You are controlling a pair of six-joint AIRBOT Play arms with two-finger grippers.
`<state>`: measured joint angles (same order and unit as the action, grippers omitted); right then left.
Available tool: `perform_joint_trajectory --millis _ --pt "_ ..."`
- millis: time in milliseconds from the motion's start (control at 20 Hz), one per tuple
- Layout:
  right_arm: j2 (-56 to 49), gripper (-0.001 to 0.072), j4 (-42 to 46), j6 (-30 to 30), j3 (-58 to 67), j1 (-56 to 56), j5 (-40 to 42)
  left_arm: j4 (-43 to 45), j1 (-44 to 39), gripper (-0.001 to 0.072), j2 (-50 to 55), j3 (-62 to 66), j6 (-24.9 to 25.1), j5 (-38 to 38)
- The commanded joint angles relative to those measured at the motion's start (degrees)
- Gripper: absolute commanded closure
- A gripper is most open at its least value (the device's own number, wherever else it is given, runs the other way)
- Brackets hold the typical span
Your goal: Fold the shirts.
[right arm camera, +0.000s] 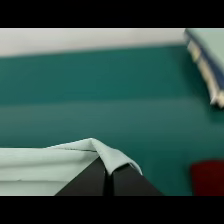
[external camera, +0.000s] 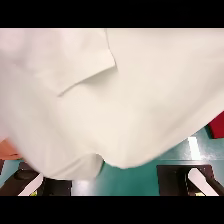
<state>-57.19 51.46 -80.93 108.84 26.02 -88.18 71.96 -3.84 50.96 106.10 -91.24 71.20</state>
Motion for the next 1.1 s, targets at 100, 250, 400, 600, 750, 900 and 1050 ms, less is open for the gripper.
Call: perform_joint_trajectory --millis 100,250,400,600,750,900,1050 --pt "-12.76 0.0697 17.97 -5.2 -14.91 -12.96 -3.61 0.9 0.07 0.0684 17.0 -13.2 1.75 1.31" --pt "-23.02 0.0697 24.22 -5.62 -17.03 -20.28 -0.57 3.5 0.07 0.0683 28.22 -14.25 1.73 -3.72" --pt "-33.73 0.0697 24.09 -5.6 -12.57 -23.61 5.73 3.76 0.07 0.0684 35.47 -14.25 1.68 -13.57" --pt "-43.34 0.0697 23.06 -5.55 -1.18 -24.04 8.13 3.87 2.54 0.0684 37.92 -14.25 1.66 -19.15" --pt "-45.27 0.0697 23.06 -4.59 1.81 -24.17 6.58 3.87 5.16 0.0684 37.99 -14.29 3.48 -13.53" --pt "-45.09 0.0697 23.19 -3.96 -1.44 -25.7 4.13 1.18 4.98 0.0684 38.1 -16.68 12.39 -8.33" --pt "-42.88 0.0697 23.28 -4.0 -9.97 -26.91 6.36 -0.35 5.01 0.0684 38.1 -22.58 13.27 -7.69"
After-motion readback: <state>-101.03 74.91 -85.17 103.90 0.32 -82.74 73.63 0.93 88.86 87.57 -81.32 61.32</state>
